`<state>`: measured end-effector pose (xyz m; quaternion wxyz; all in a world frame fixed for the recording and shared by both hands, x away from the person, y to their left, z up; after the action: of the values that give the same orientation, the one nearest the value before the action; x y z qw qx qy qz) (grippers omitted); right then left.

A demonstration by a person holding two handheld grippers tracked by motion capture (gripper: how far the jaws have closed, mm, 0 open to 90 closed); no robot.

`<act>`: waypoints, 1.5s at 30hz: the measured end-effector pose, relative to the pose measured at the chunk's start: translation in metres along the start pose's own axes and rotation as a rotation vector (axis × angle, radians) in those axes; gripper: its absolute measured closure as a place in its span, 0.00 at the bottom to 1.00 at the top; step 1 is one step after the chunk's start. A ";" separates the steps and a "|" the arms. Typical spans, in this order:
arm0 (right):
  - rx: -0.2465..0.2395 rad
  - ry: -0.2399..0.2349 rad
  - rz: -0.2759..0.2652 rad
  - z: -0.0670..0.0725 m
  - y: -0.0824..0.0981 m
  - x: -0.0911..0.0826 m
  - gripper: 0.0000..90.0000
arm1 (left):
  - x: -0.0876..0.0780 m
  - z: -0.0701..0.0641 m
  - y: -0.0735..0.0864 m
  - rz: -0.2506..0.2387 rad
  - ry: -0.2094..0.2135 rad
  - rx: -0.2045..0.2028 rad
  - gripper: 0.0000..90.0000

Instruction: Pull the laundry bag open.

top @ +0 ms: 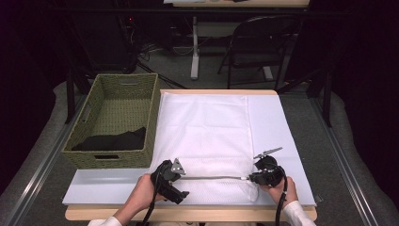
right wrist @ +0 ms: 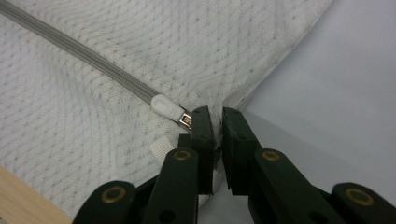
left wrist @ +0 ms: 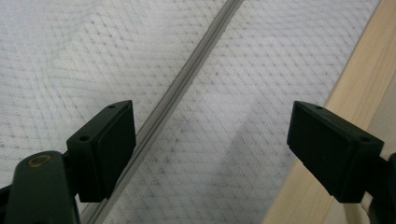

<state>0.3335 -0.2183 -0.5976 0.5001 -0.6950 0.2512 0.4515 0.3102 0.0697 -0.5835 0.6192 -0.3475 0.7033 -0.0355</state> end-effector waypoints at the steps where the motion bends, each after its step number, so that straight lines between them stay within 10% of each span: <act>1: -0.015 -0.006 -0.008 -0.002 0.000 0.000 0.94 | 0.000 0.000 0.000 -0.002 -0.001 0.001 0.18; 45: -0.107 -0.056 -0.151 -0.001 -0.007 -0.027 0.94 | 0.064 -0.046 -0.117 -0.026 0.176 0.235 0.27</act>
<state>0.3269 -0.2196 -0.5708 0.5018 -0.7247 0.1594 0.4445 0.3218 -0.0701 -0.5715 0.5909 -0.2770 0.7415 -0.1560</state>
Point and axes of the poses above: each handheld gripper's, and its own axes: x roughly forward along the jaws, y roughly out of its underside, z roughly to its left, the point moved 7 cm from there along x, roughly forward along the jaws, and after that the axes turned 14 degrees about y, right-handed, at the moved point
